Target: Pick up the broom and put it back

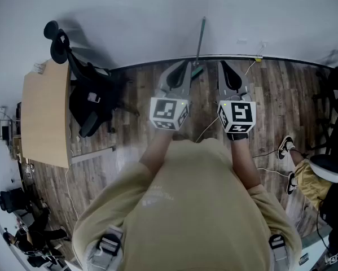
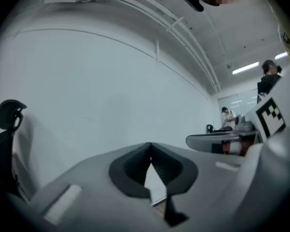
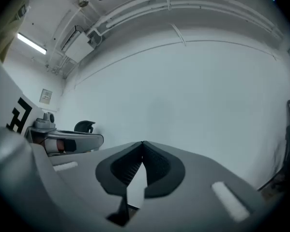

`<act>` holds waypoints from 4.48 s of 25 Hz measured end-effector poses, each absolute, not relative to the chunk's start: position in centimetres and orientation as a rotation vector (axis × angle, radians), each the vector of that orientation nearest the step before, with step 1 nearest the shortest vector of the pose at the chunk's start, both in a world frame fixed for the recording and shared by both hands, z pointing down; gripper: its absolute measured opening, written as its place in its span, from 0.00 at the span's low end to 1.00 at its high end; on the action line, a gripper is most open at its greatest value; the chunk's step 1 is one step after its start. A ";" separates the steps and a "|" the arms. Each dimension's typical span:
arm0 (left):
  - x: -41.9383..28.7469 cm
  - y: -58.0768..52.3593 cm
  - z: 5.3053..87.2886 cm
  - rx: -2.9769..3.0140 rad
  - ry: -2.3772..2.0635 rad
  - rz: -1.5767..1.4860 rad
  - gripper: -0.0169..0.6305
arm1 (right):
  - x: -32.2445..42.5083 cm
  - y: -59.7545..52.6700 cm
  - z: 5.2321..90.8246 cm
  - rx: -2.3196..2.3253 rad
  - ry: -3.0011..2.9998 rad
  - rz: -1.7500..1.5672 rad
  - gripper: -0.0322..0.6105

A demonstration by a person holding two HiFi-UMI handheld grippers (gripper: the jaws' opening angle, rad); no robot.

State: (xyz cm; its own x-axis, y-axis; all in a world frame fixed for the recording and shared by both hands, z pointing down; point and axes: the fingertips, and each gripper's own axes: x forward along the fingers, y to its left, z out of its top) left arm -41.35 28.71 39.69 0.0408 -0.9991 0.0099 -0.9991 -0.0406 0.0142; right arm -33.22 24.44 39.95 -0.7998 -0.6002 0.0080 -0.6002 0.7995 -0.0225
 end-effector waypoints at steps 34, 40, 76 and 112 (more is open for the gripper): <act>-47.0 16.0 42.4 2.333 -2.026 -0.094 0.03 | -42.1 13.8 43.0 1.133 -2.801 0.034 0.05; -53.4 12.7 43.7 2.294 -2.008 -0.102 0.03 | -45.0 7.3 45.3 1.249 -2.679 0.118 0.05; -67.4 -8.1 77.4 1.912 -1.828 0.182 0.03 | -57.0 -14.2 91.2 0.817 -2.210 0.778 0.36; -69.1 -0.7 68.6 1.907 -1.855 0.057 0.03 | -60.0 -12.3 81.9 0.922 -2.362 0.600 0.20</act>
State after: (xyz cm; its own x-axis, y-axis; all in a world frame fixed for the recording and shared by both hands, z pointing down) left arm -69.12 -0.68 68.56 0.0823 -0.9327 0.3511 -0.9525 0.0300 0.3030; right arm -60.04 -12.28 81.87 -0.6268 -0.4787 0.6148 -0.7142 0.6685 -0.2075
